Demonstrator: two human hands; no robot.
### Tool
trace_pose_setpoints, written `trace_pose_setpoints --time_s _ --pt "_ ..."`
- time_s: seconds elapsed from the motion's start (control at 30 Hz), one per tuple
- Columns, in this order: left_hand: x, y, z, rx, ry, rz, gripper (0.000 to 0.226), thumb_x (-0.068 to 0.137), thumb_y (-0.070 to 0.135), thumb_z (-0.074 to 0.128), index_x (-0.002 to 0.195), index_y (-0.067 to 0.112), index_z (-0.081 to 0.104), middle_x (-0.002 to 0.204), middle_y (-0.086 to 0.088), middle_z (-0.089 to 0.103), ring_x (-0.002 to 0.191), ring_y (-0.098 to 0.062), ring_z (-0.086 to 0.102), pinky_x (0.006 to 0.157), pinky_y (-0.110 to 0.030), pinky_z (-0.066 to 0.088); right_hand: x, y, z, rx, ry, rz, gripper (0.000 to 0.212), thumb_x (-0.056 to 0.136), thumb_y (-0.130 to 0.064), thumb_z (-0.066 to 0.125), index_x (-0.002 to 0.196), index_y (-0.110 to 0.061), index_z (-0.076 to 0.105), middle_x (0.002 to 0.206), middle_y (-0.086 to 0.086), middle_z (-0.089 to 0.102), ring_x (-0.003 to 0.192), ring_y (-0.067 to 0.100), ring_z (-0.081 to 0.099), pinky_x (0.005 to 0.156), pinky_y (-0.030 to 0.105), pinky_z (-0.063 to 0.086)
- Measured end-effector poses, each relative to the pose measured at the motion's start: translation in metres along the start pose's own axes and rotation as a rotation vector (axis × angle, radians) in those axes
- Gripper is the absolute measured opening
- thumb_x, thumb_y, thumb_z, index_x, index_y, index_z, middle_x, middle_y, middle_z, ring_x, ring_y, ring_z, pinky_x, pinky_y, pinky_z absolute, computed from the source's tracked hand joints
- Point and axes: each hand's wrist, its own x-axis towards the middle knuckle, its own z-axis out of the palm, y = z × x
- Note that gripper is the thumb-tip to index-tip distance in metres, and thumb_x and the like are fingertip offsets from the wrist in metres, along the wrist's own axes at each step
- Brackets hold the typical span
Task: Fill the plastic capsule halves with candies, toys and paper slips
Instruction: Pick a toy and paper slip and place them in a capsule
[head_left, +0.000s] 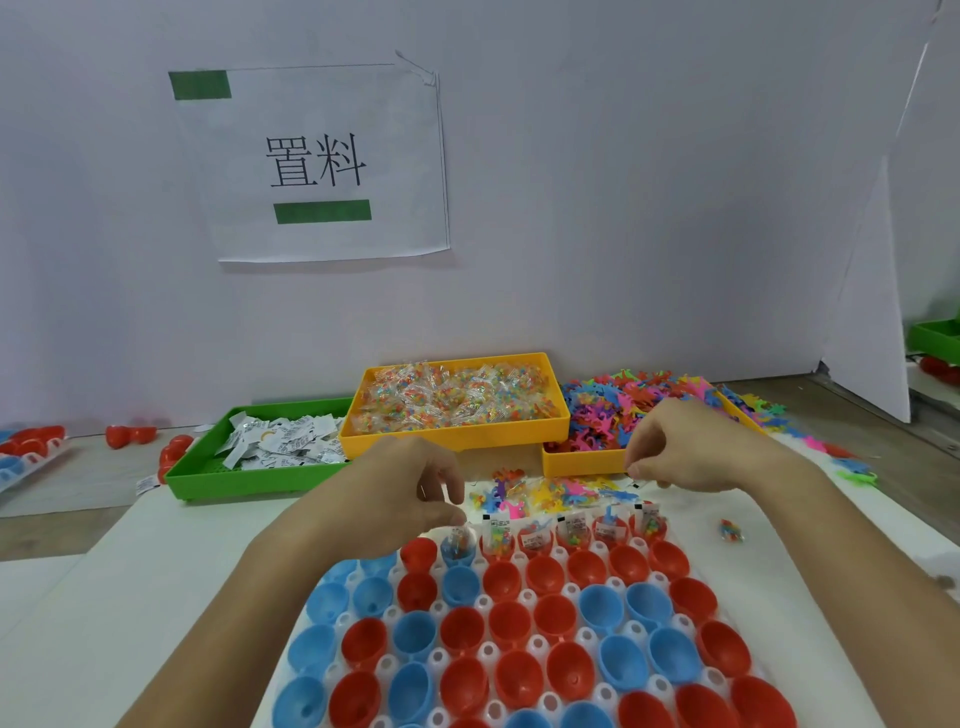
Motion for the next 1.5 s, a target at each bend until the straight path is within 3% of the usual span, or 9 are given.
trace_pose_setpoints --time_s 0.17,0.47,0.63,0.77,0.83,1.0,1.13,1.3,1.5 --pt "0.0 0.003 -0.001 -0.01 0.078 0.03 0.009 0.089 0.035 0.07 0.091 0.026 0.069 0.08 0.009 0.068 0.075 -0.005 0.062 0.07 -0.024 0.053 0.003 -0.001 0.02 -0.076 -0.019 0.039 0.011 0.087 -0.021 0.076 0.099 -0.022 0.08 0.099 -0.007 0.073 0.085 0.004 0.062 0.077 0.021 0.05" --pt "0.002 0.005 0.0 -0.062 0.12 0.074 0.008 0.092 0.031 0.067 0.087 0.026 0.07 0.078 0.008 0.068 0.075 -0.008 0.062 0.07 -0.026 0.053 0.007 0.005 0.018 -0.015 0.016 -0.017 0.008 0.091 -0.019 0.072 0.092 -0.023 0.079 0.091 -0.011 0.072 0.083 -0.001 0.062 0.075 0.019 0.047" --pt "0.002 0.011 0.002 -0.174 0.185 0.115 0.004 0.093 0.028 0.067 0.089 0.027 0.069 0.08 0.008 0.07 0.073 -0.005 0.065 0.069 -0.026 0.056 -0.002 -0.022 0.003 0.217 0.089 -0.21 0.01 0.092 -0.02 0.069 0.085 -0.024 0.075 0.075 -0.009 0.075 0.072 0.002 0.069 0.062 0.012 0.047" --pt "0.004 0.019 0.006 -0.357 0.206 0.096 0.016 0.088 0.027 0.072 0.103 0.027 0.066 0.087 0.008 0.073 0.074 -0.007 0.07 0.066 -0.024 0.058 -0.015 -0.061 0.003 0.477 0.008 -0.395 0.006 0.091 -0.018 0.073 0.09 -0.021 0.078 0.076 -0.006 0.077 0.074 0.006 0.073 0.07 0.017 0.056" --pt "0.004 0.022 0.005 -0.425 0.227 0.11 0.017 0.084 0.019 0.076 0.099 0.02 0.068 0.083 0.005 0.073 0.072 -0.011 0.071 0.065 -0.028 0.058 -0.019 -0.078 0.008 0.569 -0.001 -0.455 0.007 0.09 -0.015 0.073 0.093 -0.018 0.079 0.076 -0.004 0.077 0.074 0.008 0.073 0.068 0.016 0.055" --pt "0.005 0.022 -0.001 -0.639 0.356 0.106 0.009 0.078 0.004 0.078 0.084 0.004 0.072 0.072 -0.006 0.071 0.068 -0.016 0.067 0.07 -0.035 0.057 -0.023 -0.095 0.015 0.797 0.048 -0.466 0.009 0.09 -0.004 0.07 0.095 -0.008 0.077 0.071 -0.002 0.076 0.068 0.009 0.073 0.062 0.016 0.054" --pt "0.003 0.025 -0.002 -0.778 0.422 0.069 0.007 0.078 0.006 0.078 0.084 0.003 0.073 0.071 -0.004 0.07 0.067 -0.015 0.063 0.065 -0.028 0.053 -0.024 -0.098 0.014 0.875 0.067 -0.475 0.009 0.089 -0.006 0.071 0.093 -0.01 0.077 0.078 0.004 0.078 0.071 0.014 0.075 0.061 0.017 0.055" --pt "0.001 0.018 -0.009 -0.747 0.317 0.004 0.006 0.084 0.003 0.073 0.084 -0.001 0.068 0.07 -0.009 0.067 0.063 -0.014 0.061 0.059 -0.023 0.052 -0.021 -0.09 0.013 0.794 0.12 -0.423 0.013 0.094 -0.015 0.068 0.097 -0.007 0.077 0.081 0.003 0.077 0.074 0.015 0.075 0.063 0.02 0.056" --pt "-0.004 -0.008 -0.017 -0.266 -0.044 -0.083 0.007 0.086 0.007 0.072 0.082 0.011 0.068 0.072 -0.007 0.074 0.065 -0.02 0.067 0.069 -0.033 0.056 -0.016 -0.071 0.006 0.721 0.174 -0.358 0.011 0.096 -0.016 0.065 0.1 -0.017 0.076 0.084 -0.003 0.077 0.075 0.013 0.074 0.063 0.019 0.055"
